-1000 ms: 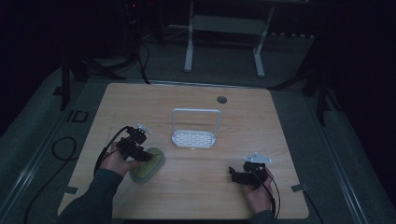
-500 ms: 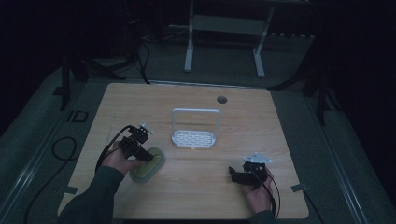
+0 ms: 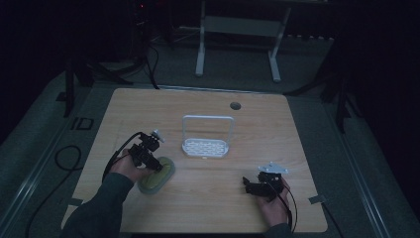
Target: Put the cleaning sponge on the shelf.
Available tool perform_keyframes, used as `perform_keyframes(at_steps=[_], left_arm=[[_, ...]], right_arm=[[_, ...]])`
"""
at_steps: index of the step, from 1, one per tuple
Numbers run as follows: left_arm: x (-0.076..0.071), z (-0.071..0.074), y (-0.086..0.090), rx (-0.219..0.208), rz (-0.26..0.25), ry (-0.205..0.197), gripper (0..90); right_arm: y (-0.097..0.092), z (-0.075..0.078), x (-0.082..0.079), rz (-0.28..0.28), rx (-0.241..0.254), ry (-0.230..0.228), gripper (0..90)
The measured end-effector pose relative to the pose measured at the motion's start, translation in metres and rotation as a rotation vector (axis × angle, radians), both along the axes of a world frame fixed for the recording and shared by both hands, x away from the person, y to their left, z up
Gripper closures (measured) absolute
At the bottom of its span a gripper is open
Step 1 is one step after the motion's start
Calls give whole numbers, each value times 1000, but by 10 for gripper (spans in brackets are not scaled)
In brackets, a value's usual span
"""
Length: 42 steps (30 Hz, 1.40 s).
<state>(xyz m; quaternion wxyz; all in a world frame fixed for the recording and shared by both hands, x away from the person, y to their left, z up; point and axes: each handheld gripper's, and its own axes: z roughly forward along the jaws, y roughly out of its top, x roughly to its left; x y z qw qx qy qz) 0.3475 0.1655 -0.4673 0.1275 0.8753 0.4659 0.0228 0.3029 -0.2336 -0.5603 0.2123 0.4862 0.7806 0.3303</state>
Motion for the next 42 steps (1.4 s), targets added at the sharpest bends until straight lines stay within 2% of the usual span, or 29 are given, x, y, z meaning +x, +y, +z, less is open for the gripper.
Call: perform_keyframes(at_steps=[18, 21, 26, 35, 42], left_arm=[[7, -6, -2, 47, -39, 82, 610], [8, -6, -2, 47, -41, 86, 641], [9, -8, -4, 50, -45, 101, 646], [11, -8, -7, 59, -57, 105, 675], [11, -7, -10, 83, -92, 111, 708]], right_arm=[[0, 0, 0, -1, 0, 1, 139], [0, 0, 0, 0, 1, 0, 139], [0, 0, 0, -1, 1, 1, 139], [0, 0, 0, 0, 1, 0, 139], [0, 0, 0, -1, 1, 1, 139]])
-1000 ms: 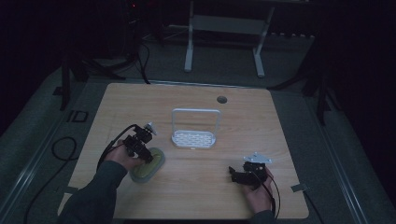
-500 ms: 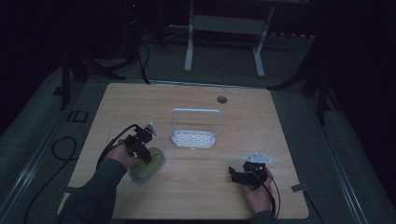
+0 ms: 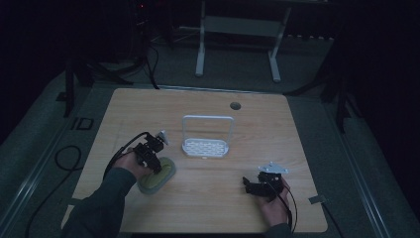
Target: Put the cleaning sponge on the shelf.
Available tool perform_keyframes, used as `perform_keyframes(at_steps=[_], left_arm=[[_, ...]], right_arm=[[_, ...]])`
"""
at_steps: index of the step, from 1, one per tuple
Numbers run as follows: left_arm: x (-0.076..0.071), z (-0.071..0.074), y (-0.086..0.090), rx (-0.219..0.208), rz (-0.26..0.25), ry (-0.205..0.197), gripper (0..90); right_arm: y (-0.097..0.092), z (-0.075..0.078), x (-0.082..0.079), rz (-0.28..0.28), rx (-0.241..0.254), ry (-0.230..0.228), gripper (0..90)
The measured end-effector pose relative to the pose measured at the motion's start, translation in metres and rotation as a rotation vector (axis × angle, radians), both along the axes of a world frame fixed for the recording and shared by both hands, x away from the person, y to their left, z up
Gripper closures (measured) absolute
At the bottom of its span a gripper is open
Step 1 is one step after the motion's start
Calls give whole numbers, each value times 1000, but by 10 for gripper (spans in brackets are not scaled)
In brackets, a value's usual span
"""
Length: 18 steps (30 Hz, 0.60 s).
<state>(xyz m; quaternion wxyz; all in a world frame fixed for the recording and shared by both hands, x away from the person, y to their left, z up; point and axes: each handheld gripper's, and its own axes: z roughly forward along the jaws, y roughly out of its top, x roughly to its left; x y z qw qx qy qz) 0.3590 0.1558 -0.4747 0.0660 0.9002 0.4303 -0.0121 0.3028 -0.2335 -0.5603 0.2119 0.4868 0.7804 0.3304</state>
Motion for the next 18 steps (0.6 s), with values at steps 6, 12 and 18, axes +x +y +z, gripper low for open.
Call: perform_keyframes(at_steps=[6, 12, 18], left_arm=[[-1, 1, -2, 11, -17, -11, 715], [-1, 5, -3, 3, -32, -23, 716], [0, 11, -3, -5, -49, -40, 716]], right_arm=[[0, 0, 0, 0, 0, 0, 139], [0, 0, 0, 0, 0, 0, 139], [0, 0, 0, 0, 0, 0, 139]])
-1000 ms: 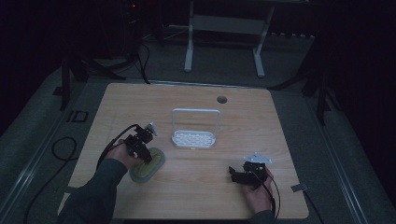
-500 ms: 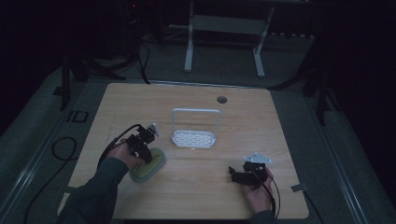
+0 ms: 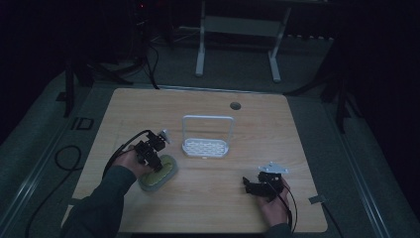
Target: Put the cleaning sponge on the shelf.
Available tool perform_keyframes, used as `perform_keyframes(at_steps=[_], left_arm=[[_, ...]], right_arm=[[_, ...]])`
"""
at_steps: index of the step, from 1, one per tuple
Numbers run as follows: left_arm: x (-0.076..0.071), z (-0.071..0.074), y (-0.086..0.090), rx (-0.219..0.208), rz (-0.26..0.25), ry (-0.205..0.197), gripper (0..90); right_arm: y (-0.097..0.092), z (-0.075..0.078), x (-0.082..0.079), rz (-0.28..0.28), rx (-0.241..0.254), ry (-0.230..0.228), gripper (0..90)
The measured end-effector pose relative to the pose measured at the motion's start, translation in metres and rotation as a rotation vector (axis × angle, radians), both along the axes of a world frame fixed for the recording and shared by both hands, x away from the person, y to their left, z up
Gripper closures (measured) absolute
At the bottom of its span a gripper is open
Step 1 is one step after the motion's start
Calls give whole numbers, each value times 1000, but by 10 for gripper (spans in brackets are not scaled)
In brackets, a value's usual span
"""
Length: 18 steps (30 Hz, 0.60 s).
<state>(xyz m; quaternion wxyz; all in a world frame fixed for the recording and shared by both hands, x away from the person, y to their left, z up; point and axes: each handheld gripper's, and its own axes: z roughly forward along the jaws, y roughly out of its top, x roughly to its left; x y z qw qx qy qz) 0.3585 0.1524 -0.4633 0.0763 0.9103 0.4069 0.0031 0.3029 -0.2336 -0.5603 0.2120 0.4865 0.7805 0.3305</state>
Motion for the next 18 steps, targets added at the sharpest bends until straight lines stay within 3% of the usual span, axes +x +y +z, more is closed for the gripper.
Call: perform_keyframes(at_steps=[18], left_arm=[[0, 10, -7, -38, -72, -49, 716]], right_arm=[[0, 0, 0, 0, 0, 0, 139]])
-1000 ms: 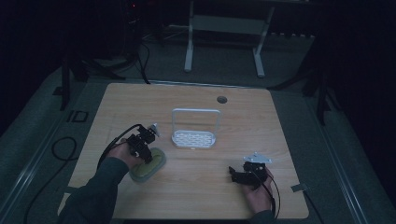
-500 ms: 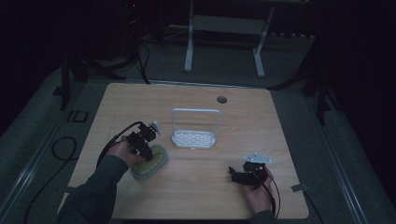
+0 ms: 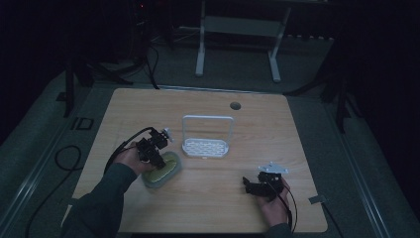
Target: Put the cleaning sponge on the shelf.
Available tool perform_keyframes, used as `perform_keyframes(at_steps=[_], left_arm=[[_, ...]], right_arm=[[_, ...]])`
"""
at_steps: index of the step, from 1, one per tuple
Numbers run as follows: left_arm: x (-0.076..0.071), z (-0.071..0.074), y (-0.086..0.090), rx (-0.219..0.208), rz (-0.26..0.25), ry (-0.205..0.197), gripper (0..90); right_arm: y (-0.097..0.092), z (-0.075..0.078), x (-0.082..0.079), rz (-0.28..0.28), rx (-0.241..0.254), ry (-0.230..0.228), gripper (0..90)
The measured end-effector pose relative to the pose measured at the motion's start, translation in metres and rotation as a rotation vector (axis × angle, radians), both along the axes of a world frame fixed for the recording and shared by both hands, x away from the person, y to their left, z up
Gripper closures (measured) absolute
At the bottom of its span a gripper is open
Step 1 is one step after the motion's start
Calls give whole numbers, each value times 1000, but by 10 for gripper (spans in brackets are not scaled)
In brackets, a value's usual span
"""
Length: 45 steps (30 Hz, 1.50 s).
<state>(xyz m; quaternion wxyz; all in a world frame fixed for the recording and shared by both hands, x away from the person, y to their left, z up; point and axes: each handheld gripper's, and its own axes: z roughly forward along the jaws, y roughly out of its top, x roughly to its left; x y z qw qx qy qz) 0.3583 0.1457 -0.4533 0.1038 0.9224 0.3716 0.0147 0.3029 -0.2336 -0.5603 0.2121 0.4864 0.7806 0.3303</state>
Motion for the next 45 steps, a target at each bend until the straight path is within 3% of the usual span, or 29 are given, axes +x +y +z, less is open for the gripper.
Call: perform_keyframes(at_steps=[8, 24, 45], left_arm=[[0, 2, -5, -9, -16, -9, 716], [1, 10, -15, -28, -99, -50, 715], [7, 18, -34, -20, -176, -80, 716]], right_arm=[[0, 0, 0, 0, 0, 0, 139], [0, 0, 0, 0, 0, 0, 139], [0, 0, 0, -1, 1, 0, 139]])
